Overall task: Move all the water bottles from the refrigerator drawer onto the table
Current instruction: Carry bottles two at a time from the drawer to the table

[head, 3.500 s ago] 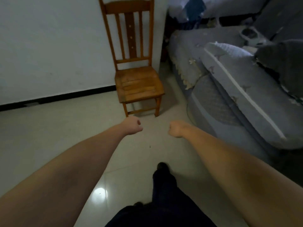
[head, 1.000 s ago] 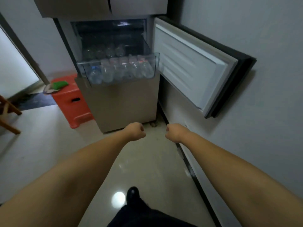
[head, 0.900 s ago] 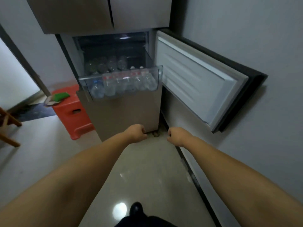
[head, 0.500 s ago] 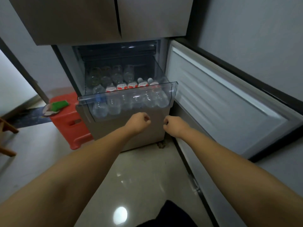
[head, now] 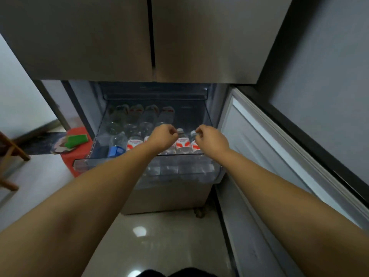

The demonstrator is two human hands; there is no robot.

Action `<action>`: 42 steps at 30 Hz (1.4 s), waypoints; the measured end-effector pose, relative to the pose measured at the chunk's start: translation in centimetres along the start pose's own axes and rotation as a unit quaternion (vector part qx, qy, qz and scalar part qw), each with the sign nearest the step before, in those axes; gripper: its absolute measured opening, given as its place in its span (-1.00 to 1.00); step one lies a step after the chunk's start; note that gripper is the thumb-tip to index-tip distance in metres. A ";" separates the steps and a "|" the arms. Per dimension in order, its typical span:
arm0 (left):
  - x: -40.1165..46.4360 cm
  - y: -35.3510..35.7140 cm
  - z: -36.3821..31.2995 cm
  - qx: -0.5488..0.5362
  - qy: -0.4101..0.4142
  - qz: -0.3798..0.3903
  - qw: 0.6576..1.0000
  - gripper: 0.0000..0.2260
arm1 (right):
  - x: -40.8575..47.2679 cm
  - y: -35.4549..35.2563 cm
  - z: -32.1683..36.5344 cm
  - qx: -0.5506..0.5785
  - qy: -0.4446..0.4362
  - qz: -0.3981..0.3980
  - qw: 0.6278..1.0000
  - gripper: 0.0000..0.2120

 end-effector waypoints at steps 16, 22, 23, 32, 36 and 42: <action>15.5 -4.0 8.1 0.168 -0.095 0.027 0.981 -0.69 | 17.1 6.2 3.6 0.061 0.060 0.143 0.986 -0.65; 19.7 -2.7 9.8 0.207 -0.150 0.043 0.966 -0.50 | 21.4 7.9 5.4 0.195 0.147 0.161 0.956 -0.56; 20.1 -2.4 10.0 0.211 -0.159 0.048 0.963 -0.49 | 21.7 8.4 5.4 0.210 0.164 0.174 0.948 -0.51; 21.0 -2.0 9.8 0.201 -0.156 0.083 0.964 -0.63 | 22.1 11.0 5.7 0.288 0.231 0.197 0.908 -0.36; 19.3 -1.6 9.0 0.209 -0.129 0.076 0.966 -0.57 | 20.6 8.8 6.7 0.192 0.130 0.193 0.953 -0.65; 14.4 -0.5 6.5 0.287 -0.208 0.086 0.931 -0.42 | 15.8 6.2 5.1 0.119 0.124 0.224 0.959 -0.51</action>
Point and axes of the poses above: each hand's wrist, its own x-axis towards the middle knuckle, its own y-axis out of the palm, z = x × y, the point moved 1 cm from there along x, towards the middle knuckle, and after that the axes turned 4 degrees about z, right-handed, at the moved point
